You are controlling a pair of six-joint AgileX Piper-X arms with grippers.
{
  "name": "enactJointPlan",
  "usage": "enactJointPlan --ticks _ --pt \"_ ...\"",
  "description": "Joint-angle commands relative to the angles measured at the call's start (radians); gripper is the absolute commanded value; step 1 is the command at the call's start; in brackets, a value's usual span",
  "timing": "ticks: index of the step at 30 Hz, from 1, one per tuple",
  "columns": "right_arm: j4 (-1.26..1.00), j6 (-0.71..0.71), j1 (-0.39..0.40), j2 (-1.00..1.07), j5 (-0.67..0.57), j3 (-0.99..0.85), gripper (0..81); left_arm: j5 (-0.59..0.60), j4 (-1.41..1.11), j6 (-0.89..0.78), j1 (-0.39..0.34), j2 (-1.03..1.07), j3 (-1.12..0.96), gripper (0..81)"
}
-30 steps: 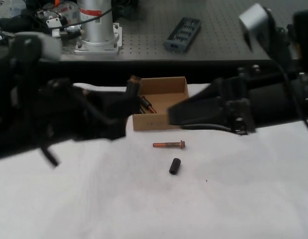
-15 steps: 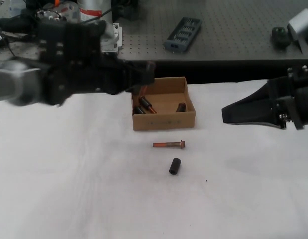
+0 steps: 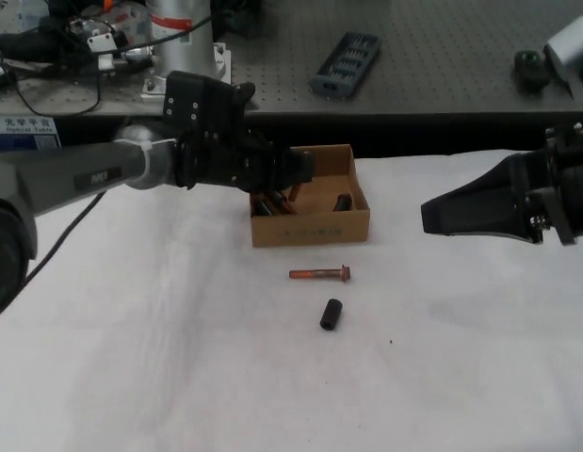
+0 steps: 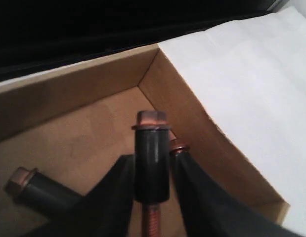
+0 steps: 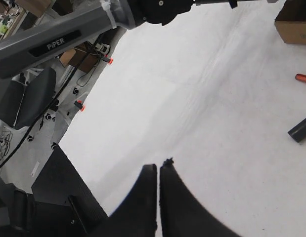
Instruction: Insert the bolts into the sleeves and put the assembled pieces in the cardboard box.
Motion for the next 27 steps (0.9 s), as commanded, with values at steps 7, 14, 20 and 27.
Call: enactJointPlan --ticks 7,14,20,27 --pt "0.005 -0.009 -0.006 -0.012 -0.012 -0.002 2.9 -0.049 0.017 -0.03 0.0 0.009 -0.056 38.1" --pt "0.005 -0.009 -0.006 -0.012 -0.012 -0.002 2.9 0.136 0.017 -0.065 0.0 -0.037 -0.056 18.3" --pt "0.005 -0.009 -0.006 -0.012 -0.012 -0.002 2.9 0.368 0.017 -0.208 0.018 -0.099 -0.056 0.6" --pt "0.008 -0.009 -0.006 -0.012 -0.012 -0.002 2.9 0.382 0.26 -0.121 0.038 -0.225 -0.056 0.6"
